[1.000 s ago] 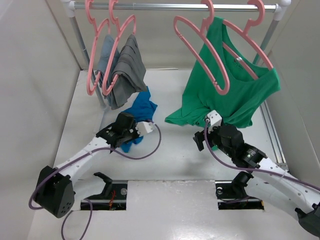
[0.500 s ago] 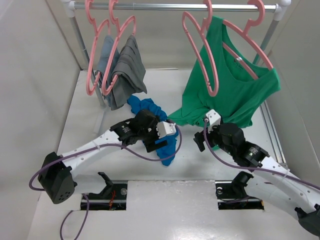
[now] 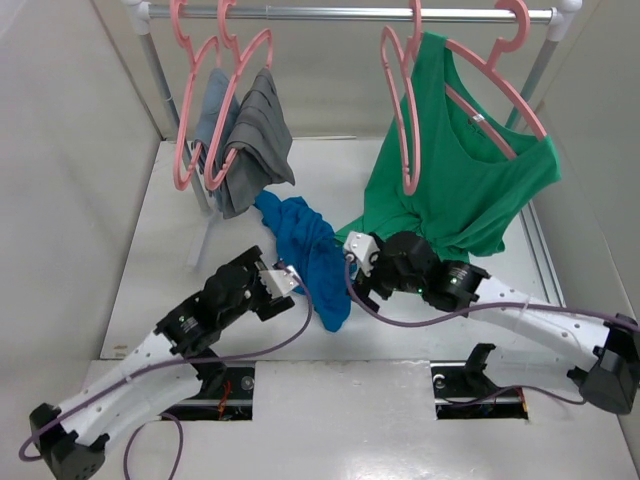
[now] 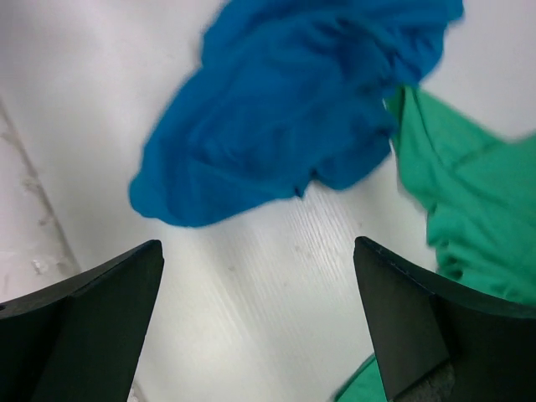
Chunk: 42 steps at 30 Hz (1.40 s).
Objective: Place the t-shirt on the hanger
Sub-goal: Grab a hanger with the right arm
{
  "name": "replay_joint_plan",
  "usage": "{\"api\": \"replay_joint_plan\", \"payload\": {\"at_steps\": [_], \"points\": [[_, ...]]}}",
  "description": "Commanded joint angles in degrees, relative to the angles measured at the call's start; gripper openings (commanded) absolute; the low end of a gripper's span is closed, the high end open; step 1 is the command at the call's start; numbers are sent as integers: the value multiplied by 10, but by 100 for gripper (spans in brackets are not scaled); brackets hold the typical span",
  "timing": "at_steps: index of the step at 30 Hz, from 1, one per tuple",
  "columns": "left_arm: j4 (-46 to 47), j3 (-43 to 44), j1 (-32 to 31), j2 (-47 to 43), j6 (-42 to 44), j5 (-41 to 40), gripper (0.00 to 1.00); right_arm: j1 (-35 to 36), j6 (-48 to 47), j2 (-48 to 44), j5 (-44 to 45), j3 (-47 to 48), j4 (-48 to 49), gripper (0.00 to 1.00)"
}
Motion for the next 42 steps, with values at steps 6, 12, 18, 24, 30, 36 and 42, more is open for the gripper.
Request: {"api": "replay_joint_plan", "payload": {"at_steps": [6,12,18,24,30,36,42], "points": [[115,-99,1,-73,-71,-43,98,91,-89,72,-56,245,-82,99],[165,-112,1,-38,-59,-73,98,91,-94,114,-97,480,-116,93],[173,-117,6,-49,-59,-48,98,91,-75,193,-206,679,-137,90],[178,-122,11,-55,-59,-41,98,91,25,169,118,746,-68,90],[178,-122,11,-65,-54,-36,98,74,42,145,412,695,-4,90],[178,-122,11,-65,-54,-31,98,20,42,179,441,695,7,90],[178,-127,11,-65,-54,-26,98,-32,48,223,451,690,21,90]]}}
